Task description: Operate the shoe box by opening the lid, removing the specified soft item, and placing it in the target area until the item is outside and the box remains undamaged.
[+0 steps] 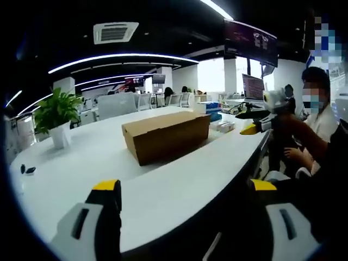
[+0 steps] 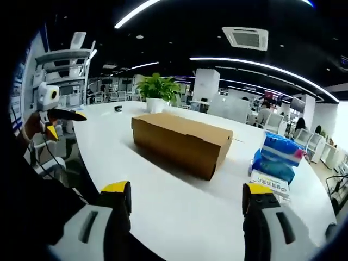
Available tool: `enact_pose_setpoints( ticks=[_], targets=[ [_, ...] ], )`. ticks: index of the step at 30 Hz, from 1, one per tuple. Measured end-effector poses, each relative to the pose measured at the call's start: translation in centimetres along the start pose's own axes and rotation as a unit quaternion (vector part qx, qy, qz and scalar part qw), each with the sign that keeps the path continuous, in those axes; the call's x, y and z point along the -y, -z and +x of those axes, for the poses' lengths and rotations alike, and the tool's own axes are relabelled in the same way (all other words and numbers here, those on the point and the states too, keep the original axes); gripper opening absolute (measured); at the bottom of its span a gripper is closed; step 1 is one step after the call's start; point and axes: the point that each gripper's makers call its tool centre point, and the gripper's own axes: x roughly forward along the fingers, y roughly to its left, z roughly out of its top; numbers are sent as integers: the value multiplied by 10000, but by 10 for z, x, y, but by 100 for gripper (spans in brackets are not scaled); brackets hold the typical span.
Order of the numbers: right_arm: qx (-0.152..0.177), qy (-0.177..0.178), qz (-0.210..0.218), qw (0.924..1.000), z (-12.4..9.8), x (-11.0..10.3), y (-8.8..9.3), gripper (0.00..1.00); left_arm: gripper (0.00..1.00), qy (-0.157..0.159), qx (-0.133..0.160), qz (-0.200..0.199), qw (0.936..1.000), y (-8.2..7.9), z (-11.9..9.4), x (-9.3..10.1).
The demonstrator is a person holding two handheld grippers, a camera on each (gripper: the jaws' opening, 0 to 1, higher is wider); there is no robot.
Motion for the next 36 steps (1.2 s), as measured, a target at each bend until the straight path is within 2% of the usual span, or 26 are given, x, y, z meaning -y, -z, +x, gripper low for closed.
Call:
enact_pose_setpoints(
  ticks=[4, 10, 16, 20, 27, 31, 34, 36],
  targets=[
    [124, 111, 293, 9994, -18, 11, 3, 88, 99, -38, -14, -22, 10000, 1, -1, -1],
    [52, 229, 326, 9992, -40, 24, 10, 88, 99, -129, -38, -94, 9999, 2, -6, -5],
    [20, 212, 458, 9987, -47, 27, 12, 89, 99, -216, -28, -120, 9997, 3, -10, -9],
    [-198, 266, 482, 9983, -59, 29, 17, 89, 99, -319, -35, -100, 9994, 0, -16, -13],
    [-279, 221, 469, 9983, -56, 25, 23, 88, 99, -322, 63, -95, 9994, -5, -18, -11],
    [-244, 192, 528, 9981, -54, 26, 24, 88, 99, -373, -24, -166, 9992, -2, -14, -15],
    [-378, 291, 587, 9971, -54, 32, 30, 88, 99, -318, -3, -191, 9993, -4, -13, -12],
    [-339, 356, 560, 9972, -55, 34, 29, 87, 99, -305, 29, -187, 9994, -6, -12, -11]
  ],
)
